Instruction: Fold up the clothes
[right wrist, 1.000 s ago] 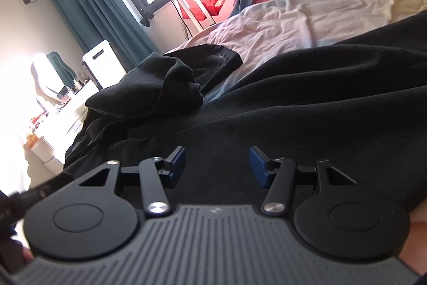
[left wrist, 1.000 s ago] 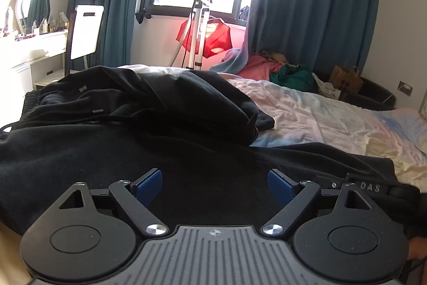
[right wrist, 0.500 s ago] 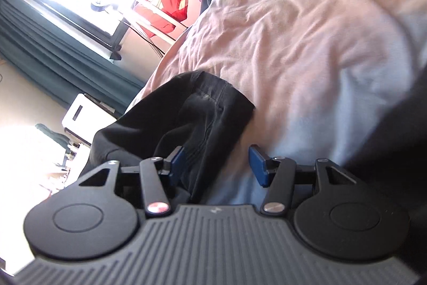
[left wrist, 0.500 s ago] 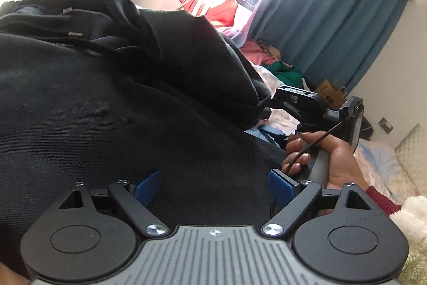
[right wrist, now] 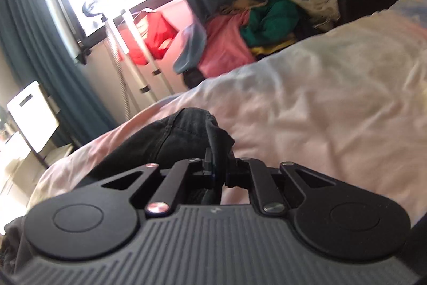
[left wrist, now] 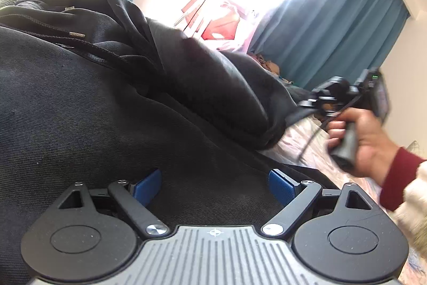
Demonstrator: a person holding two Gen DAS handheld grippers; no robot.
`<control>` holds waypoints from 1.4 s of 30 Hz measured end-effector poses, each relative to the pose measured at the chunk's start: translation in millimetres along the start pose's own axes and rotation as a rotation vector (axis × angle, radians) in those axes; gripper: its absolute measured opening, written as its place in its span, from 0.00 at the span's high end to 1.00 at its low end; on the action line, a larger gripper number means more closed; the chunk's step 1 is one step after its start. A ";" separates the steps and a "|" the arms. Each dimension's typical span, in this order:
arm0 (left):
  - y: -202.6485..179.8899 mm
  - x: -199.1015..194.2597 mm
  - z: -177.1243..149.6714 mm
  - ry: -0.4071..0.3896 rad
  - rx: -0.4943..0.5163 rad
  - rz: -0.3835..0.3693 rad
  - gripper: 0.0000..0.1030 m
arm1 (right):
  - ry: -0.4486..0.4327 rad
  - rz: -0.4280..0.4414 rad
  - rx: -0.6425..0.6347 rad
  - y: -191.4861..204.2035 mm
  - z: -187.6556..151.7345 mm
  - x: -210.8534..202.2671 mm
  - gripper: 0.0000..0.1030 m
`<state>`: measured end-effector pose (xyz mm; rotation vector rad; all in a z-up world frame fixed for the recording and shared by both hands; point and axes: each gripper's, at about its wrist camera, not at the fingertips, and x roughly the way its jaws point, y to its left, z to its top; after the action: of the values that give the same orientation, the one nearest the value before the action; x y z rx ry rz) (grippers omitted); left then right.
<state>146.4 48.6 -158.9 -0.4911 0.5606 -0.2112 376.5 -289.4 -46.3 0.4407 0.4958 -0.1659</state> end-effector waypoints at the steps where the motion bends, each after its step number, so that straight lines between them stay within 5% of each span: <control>1: 0.3 -1.4 -0.1 -0.002 0.000 0.007 0.13 | -0.044 -0.062 0.012 -17.3 17.4 -9.2 0.91; 5: 1.9 -5.6 -0.4 -0.005 0.001 0.031 0.13 | -0.188 -0.337 0.070 -100.3 67.9 -46.7 0.91; 10: 0.5 0.9 0.7 -0.005 0.047 0.056 0.12 | -0.005 -0.434 0.159 -198.0 61.7 -37.6 0.91; 15: -5.9 9.9 -1.4 -0.007 0.126 0.080 0.11 | 0.021 -0.396 0.225 -211.3 53.1 -14.7 0.91; 21: -3.8 8.1 -1.8 -0.009 0.147 0.074 0.11 | -0.199 -0.231 0.153 -163.1 122.8 -48.6 0.91; 24: -4.0 7.3 -2.9 -0.007 0.159 0.075 0.11 | -0.252 -0.201 0.072 -170.0 125.3 -59.4 0.91; 35: -6.0 8.6 -12.0 -0.008 0.277 0.104 0.10 | -0.020 -0.244 0.199 -311.5 -24.0 -46.0 0.89; 42: -21.0 -1.1 -16.8 -0.017 0.317 0.146 0.10 | 0.007 -0.258 0.148 -293.0 -4.1 -71.3 0.81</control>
<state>134.9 24.3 -160.3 -0.1434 0.5319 -0.1521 237.1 -545.8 -122.2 0.5211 0.5489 -0.4513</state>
